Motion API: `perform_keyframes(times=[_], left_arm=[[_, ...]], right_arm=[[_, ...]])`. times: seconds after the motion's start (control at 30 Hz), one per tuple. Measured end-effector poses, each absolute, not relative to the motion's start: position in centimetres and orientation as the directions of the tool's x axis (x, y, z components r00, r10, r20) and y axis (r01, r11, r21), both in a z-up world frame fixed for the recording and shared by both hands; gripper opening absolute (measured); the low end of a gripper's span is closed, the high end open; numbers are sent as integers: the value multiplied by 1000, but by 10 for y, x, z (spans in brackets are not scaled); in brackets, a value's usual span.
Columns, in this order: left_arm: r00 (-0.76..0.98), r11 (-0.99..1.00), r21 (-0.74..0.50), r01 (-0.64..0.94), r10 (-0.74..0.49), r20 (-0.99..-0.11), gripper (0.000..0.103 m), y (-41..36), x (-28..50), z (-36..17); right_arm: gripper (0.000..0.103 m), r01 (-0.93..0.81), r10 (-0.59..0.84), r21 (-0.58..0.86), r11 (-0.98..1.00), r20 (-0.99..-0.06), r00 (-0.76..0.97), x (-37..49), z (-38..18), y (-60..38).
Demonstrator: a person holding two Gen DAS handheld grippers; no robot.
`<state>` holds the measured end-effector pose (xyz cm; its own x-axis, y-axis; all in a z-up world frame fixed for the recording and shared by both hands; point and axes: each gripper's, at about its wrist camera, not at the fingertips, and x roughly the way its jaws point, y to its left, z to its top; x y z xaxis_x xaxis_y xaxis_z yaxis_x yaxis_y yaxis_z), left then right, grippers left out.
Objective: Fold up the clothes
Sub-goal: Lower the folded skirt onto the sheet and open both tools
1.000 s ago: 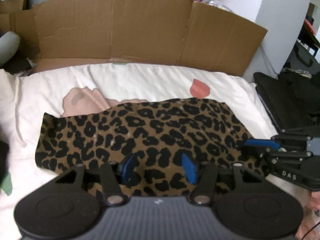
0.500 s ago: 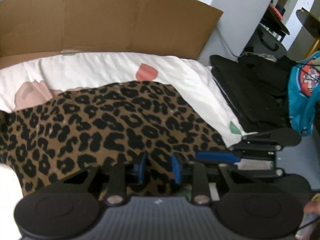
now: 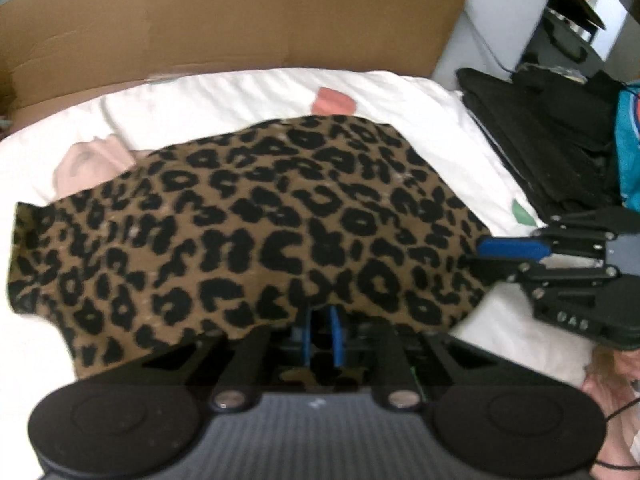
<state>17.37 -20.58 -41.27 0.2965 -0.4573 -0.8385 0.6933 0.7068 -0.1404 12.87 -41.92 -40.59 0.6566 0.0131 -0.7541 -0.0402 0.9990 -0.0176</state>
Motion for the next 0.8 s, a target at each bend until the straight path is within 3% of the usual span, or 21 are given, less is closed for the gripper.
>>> perform_keyframes(times=[0.27,0.47,0.8], left_arm=[[264,681,-200,704,-513,-817,13,-207,153,-398],[221,629,-228,743,-552,-804,13,-230,139,-404],[198,609,-188,771,-510,-837,14,-250,138,-433]], right_arm=[[22,-5,50,63,998,-746,664,120,-388,-434],[22,-75,110,81,994,-743,660,117,-384,-414],[22,-117,120,62,991,-796,594,133,-413,-399]])
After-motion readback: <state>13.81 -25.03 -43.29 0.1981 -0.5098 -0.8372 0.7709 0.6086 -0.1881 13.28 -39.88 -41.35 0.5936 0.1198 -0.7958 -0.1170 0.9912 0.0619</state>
